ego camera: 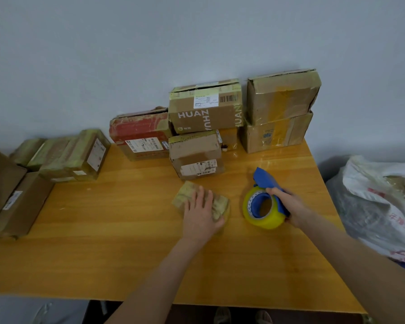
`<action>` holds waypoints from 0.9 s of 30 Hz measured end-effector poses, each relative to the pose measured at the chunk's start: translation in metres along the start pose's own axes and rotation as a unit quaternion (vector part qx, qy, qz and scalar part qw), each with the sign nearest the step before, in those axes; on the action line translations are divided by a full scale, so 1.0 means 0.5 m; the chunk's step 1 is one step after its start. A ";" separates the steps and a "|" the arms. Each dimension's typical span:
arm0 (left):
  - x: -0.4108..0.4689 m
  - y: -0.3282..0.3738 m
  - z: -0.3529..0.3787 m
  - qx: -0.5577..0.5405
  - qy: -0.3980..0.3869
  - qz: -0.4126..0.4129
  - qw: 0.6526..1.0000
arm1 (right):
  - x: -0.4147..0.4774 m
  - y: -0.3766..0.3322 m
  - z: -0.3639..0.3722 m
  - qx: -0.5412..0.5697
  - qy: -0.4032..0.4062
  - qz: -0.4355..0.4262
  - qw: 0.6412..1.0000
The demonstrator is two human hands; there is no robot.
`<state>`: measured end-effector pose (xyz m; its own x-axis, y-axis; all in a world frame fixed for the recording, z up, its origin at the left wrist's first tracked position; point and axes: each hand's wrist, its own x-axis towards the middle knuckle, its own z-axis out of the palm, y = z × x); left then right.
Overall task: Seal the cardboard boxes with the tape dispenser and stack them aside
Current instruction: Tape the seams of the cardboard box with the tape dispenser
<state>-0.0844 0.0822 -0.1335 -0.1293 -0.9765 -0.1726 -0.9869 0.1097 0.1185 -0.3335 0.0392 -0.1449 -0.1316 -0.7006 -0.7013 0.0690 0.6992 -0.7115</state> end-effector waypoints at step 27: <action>0.025 -0.072 -0.045 0.003 -0.116 0.154 0.981 | -0.052 -0.068 0.031 -0.169 -0.036 -0.053 0.984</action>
<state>-0.0483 0.0619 -0.1179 -0.4401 -0.8283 -0.3468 -0.8976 0.3955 0.1944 -0.3170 0.0312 -0.1032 -0.0483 -0.7720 -0.6338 -0.2756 0.6202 -0.7344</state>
